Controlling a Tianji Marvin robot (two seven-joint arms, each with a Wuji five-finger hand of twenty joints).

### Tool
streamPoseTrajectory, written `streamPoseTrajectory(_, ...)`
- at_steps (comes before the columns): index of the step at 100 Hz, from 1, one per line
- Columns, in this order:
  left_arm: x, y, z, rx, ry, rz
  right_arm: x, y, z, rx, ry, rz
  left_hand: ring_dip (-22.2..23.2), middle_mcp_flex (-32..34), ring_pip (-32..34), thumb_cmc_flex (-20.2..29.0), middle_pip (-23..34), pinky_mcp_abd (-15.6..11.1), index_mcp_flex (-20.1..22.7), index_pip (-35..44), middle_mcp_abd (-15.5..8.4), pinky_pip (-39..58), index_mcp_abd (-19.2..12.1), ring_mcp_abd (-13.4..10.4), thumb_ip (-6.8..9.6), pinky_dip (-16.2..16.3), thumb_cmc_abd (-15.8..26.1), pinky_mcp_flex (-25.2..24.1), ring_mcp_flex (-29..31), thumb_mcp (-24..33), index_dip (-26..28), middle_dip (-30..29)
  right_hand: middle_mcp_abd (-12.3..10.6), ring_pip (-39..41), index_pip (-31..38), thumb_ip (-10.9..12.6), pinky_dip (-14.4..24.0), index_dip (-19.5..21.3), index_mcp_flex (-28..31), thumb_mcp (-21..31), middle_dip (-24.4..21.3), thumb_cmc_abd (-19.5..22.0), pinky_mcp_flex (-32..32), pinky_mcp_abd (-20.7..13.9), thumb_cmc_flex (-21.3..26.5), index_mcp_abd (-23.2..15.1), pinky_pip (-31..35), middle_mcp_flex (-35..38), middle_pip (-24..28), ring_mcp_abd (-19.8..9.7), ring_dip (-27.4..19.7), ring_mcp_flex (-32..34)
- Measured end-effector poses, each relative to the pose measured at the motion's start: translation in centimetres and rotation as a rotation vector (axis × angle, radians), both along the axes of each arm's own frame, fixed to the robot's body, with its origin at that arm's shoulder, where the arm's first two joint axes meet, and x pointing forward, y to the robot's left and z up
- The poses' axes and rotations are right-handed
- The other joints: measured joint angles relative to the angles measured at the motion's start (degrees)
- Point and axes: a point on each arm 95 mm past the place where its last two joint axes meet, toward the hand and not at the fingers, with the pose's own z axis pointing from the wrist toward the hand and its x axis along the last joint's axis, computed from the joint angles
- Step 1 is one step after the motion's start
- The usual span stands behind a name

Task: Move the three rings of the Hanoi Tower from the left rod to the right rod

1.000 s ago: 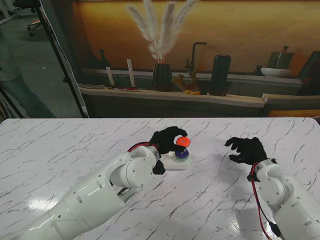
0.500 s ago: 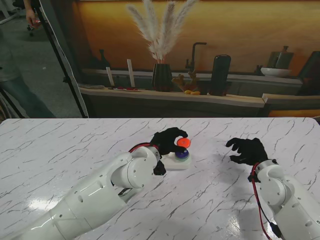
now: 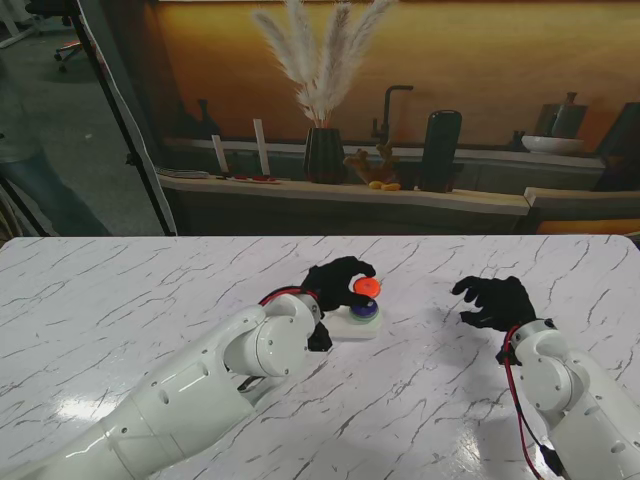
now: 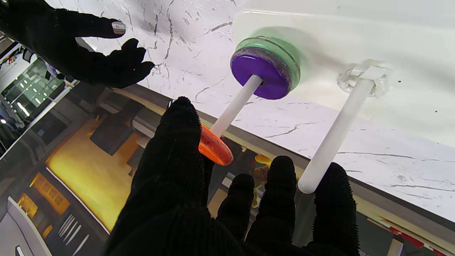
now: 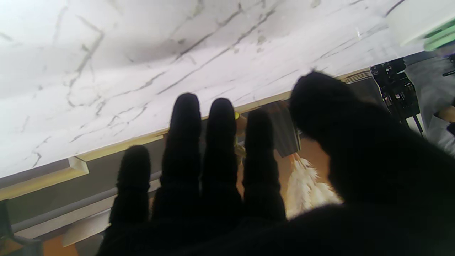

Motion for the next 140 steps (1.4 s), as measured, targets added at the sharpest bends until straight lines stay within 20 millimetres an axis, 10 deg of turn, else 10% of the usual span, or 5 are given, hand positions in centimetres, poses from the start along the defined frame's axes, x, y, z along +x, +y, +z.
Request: streamPoseTrajectory(140, 0.36, -0.13, -0.29, -0.022, 0.003, 0.025, -0.16, -0.21, -0.43, -0.006, 0.011, -0.002, 2.45, 0.0, 2.61, 0.0, 0.0, 0.74, 0.0, -0.15, 0.0, 2.0, -0.01, 0.0, 0.0, 1.2, 0.02, 1.05, 0.0, 0.0, 0.0, 0.0, 0.0, 0.01, 0.0, 0.0, 0.0, 0.0, 0.0, 0.0, 0.0, 0.0, 0.0, 0.0, 0.0, 0.0, 0.0, 0.0, 0.0, 0.0, 0.0, 0.0)
